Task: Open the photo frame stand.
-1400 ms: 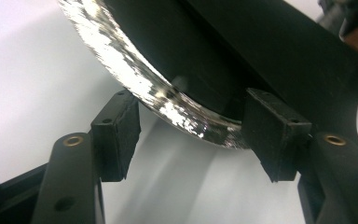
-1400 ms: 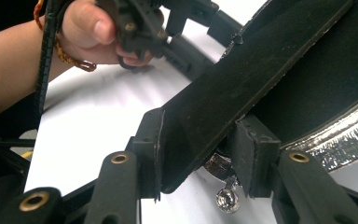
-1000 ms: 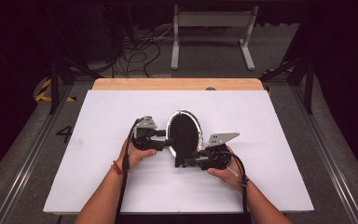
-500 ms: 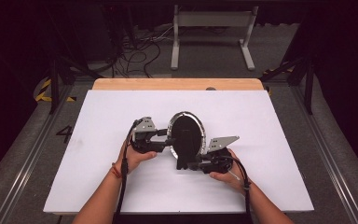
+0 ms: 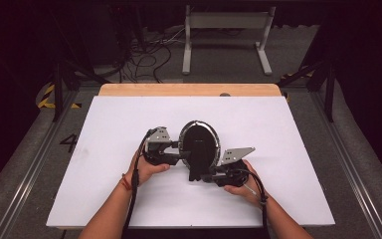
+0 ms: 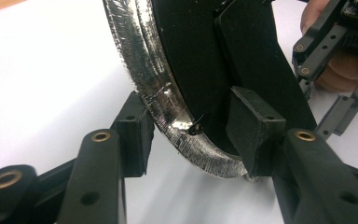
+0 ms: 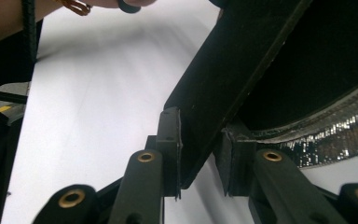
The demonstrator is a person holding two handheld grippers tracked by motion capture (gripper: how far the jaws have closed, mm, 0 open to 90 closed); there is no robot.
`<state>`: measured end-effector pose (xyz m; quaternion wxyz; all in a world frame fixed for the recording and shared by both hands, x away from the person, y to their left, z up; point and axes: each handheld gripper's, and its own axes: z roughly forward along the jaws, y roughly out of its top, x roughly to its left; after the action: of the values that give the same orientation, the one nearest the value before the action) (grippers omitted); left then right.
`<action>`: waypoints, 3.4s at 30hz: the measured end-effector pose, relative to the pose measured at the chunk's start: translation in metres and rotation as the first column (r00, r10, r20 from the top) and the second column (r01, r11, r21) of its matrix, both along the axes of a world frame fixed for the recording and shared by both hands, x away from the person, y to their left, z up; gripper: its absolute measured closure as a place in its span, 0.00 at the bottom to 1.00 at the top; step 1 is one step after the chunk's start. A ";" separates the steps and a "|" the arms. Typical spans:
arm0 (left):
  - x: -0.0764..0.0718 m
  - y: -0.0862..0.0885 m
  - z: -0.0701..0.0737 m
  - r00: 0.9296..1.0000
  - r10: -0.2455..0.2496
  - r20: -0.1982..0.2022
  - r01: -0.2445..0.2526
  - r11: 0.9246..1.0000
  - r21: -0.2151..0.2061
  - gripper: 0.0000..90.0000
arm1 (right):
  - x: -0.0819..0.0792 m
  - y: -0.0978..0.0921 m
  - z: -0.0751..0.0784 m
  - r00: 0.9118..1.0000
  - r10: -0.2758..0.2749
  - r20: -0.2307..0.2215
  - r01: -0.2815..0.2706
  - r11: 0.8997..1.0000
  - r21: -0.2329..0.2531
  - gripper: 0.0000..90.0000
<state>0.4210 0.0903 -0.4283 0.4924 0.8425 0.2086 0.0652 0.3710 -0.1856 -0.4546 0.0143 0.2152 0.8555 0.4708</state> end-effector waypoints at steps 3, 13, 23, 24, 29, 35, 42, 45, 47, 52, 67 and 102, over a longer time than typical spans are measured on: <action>-0.003 -0.001 0.004 0.999 0.014 0.032 -0.014 1.000 -0.003 0.62 | 0.002 -0.002 0.000 1.000 -0.013 0.005 0.013 1.000 -0.011 0.81; -0.013 -0.010 0.015 0.988 0.046 0.150 -0.050 0.998 0.022 0.73 | 0.012 -0.004 -0.004 0.995 -0.102 0.001 0.102 0.994 -0.034 0.81; -0.021 -0.007 0.013 0.982 0.052 0.181 -0.058 0.998 0.027 0.72 | 0.010 -0.010 0.006 0.993 -0.118 -0.008 0.119 0.993 0.018 0.77; -0.021 -0.007 0.012 0.983 0.043 0.178 -0.048 0.999 0.024 0.72 | 0.010 -0.010 0.005 0.993 -0.114 -0.009 0.114 0.993 0.018 0.80; -0.028 -0.010 0.014 0.976 0.029 0.217 -0.040 0.998 0.044 0.73 | 0.006 -0.007 0.002 0.994 -0.110 0.011 0.110 0.994 -0.015 0.87; -0.028 -0.011 0.008 0.979 0.024 0.204 -0.036 0.998 0.058 0.52 | 0.000 -0.004 0.001 0.995 -0.091 0.026 0.092 0.996 -0.022 0.91; -0.020 -0.019 -0.001 0.990 -0.026 0.139 0.014 0.996 0.083 0.39 | 0.000 -0.005 0.001 0.997 -0.075 0.029 0.076 0.997 -0.023 0.92; -0.019 -0.018 -0.001 0.988 -0.071 0.135 0.061 0.995 0.073 0.50 | 0.001 -0.006 0.001 0.997 -0.070 0.023 0.071 0.997 -0.018 0.92; -0.018 -0.016 -0.001 0.989 -0.074 0.128 0.068 0.996 0.054 0.52 | 0.002 -0.006 0.001 0.997 -0.069 0.025 0.069 0.997 -0.021 0.92; -0.018 -0.009 -0.001 0.990 -0.056 0.126 0.050 0.997 0.050 0.71 | 0.002 -0.007 0.001 0.998 -0.058 0.024 0.059 0.998 -0.031 0.92; -0.015 -0.018 -0.005 0.990 -0.039 0.138 0.033 0.998 0.047 0.63 | 0.003 -0.007 0.002 0.999 -0.038 0.017 0.038 0.999 -0.033 0.92; -0.027 -0.006 -0.011 0.964 0.072 0.254 -0.091 0.994 0.064 0.82 | 0.000 -0.006 0.003 0.998 -0.068 -0.012 0.068 0.997 -0.039 0.85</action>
<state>0.3935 0.0847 -0.4397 0.4799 0.8360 0.1763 0.1993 0.3714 -0.1918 -0.4516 0.0287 0.2470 0.8567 0.4518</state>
